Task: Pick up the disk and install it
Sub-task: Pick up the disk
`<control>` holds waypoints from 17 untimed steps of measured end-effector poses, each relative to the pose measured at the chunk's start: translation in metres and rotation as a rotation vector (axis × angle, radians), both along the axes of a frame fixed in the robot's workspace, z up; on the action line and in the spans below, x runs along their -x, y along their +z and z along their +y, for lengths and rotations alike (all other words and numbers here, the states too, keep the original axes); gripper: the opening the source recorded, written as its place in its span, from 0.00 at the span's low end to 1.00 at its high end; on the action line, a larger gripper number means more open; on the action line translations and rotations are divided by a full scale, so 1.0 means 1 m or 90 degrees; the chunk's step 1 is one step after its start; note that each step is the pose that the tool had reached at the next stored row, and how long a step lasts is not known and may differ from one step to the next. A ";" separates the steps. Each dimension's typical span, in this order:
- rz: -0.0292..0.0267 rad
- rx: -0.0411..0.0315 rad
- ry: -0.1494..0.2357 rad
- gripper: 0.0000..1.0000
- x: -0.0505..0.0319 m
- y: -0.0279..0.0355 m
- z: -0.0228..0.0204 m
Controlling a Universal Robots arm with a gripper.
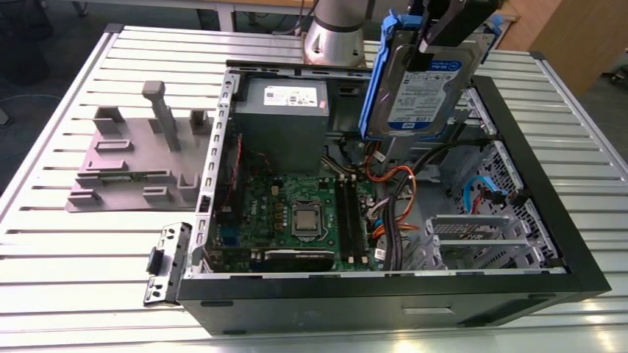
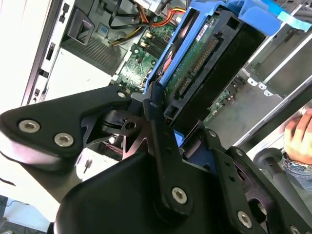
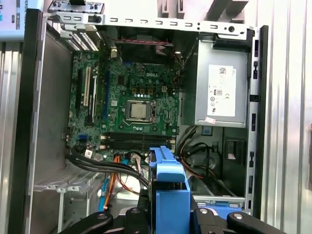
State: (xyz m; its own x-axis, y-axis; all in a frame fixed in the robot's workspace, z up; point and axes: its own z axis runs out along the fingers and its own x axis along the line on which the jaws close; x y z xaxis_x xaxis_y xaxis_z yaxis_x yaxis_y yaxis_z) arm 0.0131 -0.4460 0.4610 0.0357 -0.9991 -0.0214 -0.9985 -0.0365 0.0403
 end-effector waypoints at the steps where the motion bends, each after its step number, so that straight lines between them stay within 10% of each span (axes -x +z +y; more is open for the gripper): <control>1: 0.0000 0.0000 0.000 0.36 -0.0011 0.0000 0.0000; 17: 0.0000 0.0000 0.000 0.36 -0.0184 -0.0002 0.0000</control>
